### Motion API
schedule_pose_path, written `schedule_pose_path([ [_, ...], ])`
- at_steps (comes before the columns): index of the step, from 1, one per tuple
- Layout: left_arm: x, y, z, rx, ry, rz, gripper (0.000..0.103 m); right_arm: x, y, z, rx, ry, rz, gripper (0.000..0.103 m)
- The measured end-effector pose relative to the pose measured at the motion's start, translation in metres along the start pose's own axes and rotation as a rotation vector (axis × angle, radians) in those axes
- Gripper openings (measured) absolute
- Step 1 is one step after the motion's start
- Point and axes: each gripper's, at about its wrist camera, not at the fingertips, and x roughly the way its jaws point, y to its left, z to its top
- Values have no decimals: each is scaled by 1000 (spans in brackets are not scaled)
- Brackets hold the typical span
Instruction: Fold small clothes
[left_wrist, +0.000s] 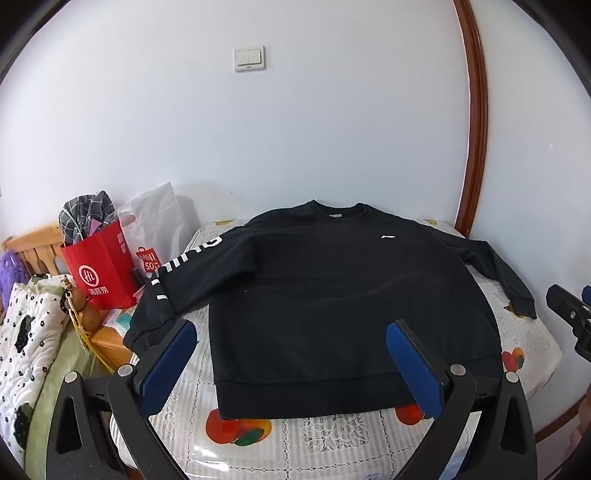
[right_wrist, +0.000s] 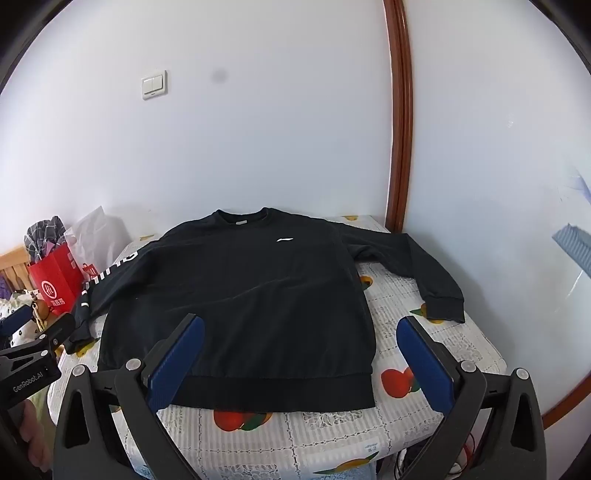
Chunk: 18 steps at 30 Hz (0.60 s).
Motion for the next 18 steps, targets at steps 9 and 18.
schedule_pose_path([
  [9, 5, 11, -5, -35, 26, -4, 103, 4, 10, -5, -11, 48, -3, 103],
  [18, -4, 14, -4, -25, -4, 9, 103, 10, 14, -6, -20, 66, -1, 103],
])
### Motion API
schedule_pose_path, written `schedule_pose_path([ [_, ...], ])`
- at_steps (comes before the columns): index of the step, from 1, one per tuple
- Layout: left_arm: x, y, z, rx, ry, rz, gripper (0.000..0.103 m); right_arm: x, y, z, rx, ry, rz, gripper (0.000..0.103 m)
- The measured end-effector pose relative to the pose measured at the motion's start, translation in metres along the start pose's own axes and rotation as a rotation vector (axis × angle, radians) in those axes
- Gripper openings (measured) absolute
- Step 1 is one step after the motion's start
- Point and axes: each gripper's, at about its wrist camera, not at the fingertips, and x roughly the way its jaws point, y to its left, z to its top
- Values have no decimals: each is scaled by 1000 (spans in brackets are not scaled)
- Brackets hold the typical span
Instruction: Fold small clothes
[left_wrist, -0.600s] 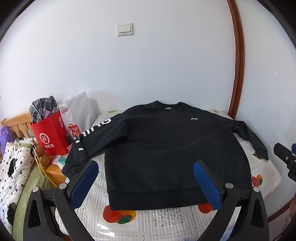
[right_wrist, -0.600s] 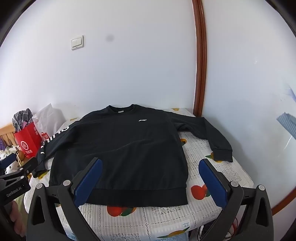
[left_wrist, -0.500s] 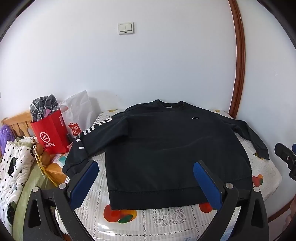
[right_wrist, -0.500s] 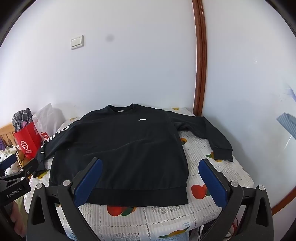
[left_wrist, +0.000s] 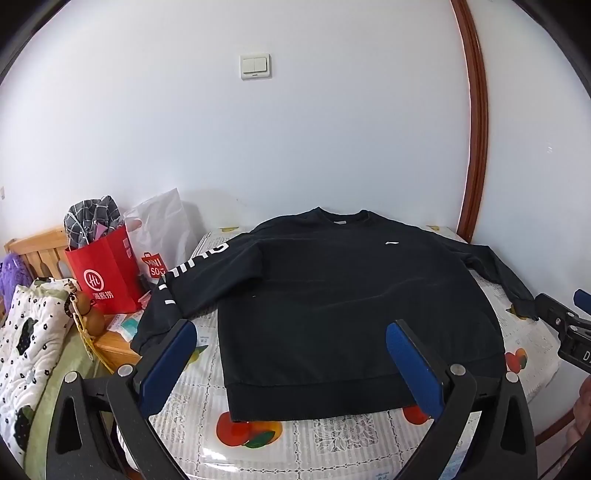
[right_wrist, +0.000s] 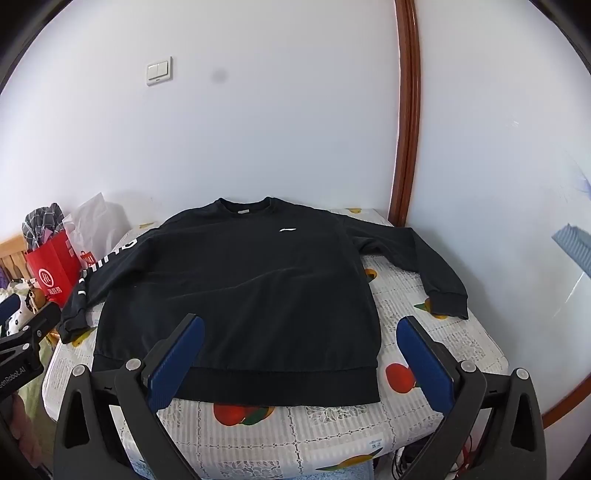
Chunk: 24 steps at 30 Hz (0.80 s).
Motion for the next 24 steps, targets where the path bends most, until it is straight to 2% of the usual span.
schedule_pose_path([
  [24, -1, 3, -2, -12, 7, -1, 103, 1, -2, -4, -12, -4, 2, 103],
])
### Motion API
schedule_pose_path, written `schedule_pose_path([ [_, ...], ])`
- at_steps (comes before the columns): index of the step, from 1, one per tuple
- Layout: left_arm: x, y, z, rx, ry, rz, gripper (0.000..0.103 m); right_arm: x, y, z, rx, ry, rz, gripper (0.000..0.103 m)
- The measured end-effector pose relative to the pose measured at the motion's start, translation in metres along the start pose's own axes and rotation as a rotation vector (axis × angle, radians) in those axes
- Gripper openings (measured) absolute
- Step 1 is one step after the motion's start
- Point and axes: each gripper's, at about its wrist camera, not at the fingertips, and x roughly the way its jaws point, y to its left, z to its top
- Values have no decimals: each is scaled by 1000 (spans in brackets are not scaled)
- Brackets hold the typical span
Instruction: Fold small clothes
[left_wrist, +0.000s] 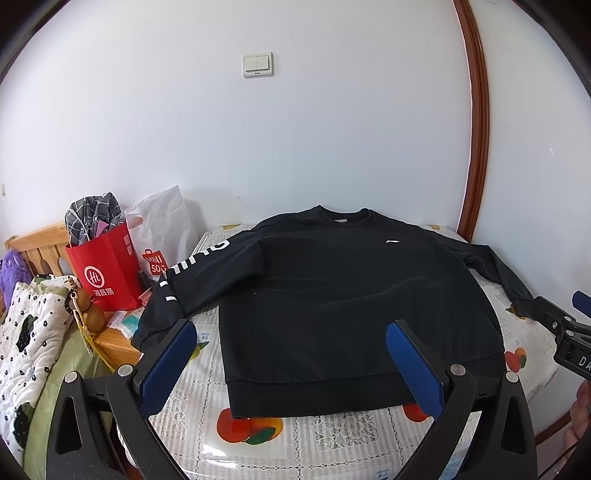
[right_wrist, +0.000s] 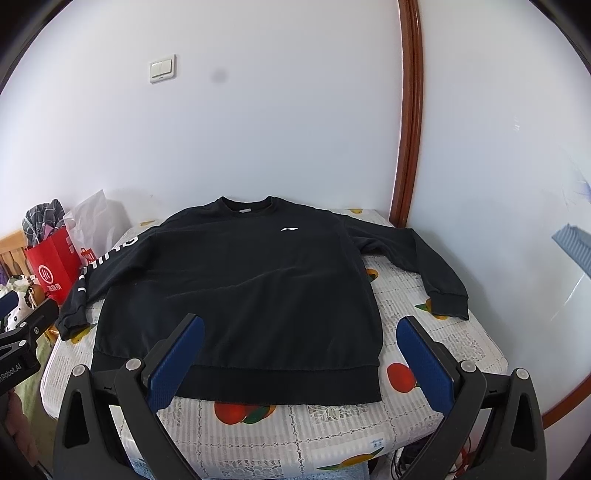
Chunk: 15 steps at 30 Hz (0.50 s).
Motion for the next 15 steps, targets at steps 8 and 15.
schedule_pose_path([
  [8, -1, -2, -1, 8, -2, -6, 103, -1, 2, 0, 2, 0, -1, 103],
  [15, -2, -5, 0, 14, -3, -9, 103, -2, 2, -2, 5, -1, -1, 103],
])
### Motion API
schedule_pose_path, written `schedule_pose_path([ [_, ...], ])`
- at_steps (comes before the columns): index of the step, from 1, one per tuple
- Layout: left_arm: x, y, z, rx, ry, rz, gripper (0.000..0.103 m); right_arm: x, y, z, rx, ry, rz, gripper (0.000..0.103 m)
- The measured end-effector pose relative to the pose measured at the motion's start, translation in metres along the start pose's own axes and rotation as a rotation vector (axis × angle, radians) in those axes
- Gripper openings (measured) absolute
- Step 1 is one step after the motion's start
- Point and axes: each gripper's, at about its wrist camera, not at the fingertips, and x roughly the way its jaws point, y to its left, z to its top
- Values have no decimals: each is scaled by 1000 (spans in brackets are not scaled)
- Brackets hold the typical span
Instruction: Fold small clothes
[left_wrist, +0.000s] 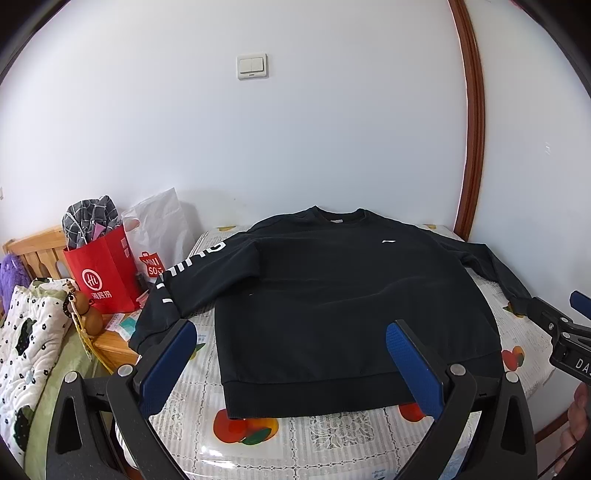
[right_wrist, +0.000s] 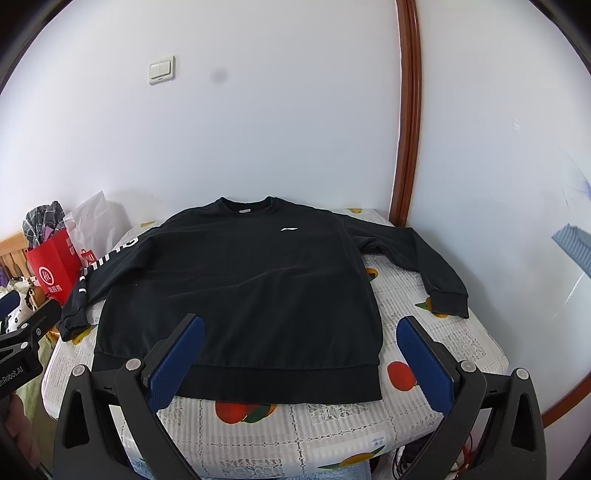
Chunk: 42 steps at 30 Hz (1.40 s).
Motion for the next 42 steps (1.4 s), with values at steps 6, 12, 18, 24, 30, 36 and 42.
schedule_pose_path([
  [6, 0, -1, -1, -4, 1, 1, 103, -1, 0, 0, 2, 1, -1, 103],
  [12, 1, -1, -1, -4, 3, -3, 103, -1, 1, -1, 2, 0, -2, 103],
  [18, 1, -1, -3, -3, 6, -5, 103, -1, 1, -1, 0, 2, -3, 103],
  [24, 0, 0, -4, -4, 7, -2, 103, -1, 1, -1, 0, 2, -3, 103],
  [30, 1, 0, -3, -6, 8, -5, 103, -1, 1, -2, 0, 2, -3, 103],
  [36, 1, 0, -3, -4, 9, -7, 103, -1, 1, -2, -1, 1, -3, 103],
  [42, 2, 1, -2, -2, 11, -25, 103, -2, 0, -5, 3, -5, 0, 103],
])
